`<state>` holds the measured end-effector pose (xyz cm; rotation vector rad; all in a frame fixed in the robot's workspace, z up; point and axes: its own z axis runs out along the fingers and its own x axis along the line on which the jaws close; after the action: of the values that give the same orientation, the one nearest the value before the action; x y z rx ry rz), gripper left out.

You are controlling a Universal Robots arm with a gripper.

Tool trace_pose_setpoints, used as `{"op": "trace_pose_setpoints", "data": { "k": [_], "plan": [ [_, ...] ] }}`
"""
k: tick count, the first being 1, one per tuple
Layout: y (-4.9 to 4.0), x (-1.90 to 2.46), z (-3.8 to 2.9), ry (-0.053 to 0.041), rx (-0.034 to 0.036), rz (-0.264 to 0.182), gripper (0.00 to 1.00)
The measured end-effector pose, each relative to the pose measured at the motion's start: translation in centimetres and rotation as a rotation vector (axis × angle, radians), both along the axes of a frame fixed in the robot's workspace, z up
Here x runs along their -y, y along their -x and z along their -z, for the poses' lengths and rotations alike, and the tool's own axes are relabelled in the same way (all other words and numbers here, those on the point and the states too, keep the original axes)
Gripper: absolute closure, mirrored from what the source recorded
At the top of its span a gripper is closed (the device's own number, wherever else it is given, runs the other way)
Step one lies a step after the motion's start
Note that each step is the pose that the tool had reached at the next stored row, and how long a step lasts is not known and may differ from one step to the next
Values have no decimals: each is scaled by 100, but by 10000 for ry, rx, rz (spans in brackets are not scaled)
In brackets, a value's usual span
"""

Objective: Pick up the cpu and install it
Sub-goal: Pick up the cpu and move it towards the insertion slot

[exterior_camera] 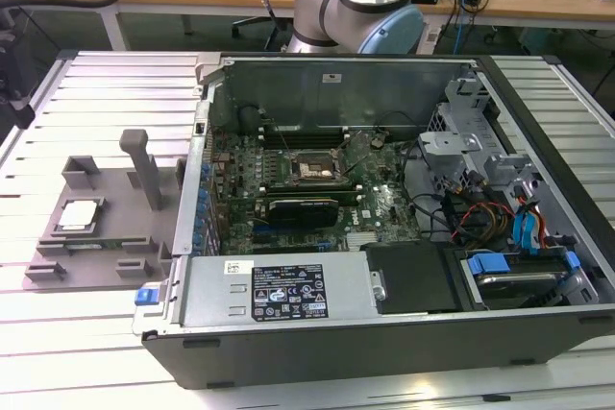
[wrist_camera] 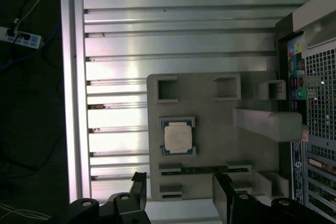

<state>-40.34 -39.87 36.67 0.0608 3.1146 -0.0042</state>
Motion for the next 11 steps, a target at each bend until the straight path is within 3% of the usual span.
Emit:
{"op": "trace_pose_setpoints", "data": {
  "k": [11],
  "plan": [
    [0, 0, 42, 0, 0, 0, 38]
  ]
}}
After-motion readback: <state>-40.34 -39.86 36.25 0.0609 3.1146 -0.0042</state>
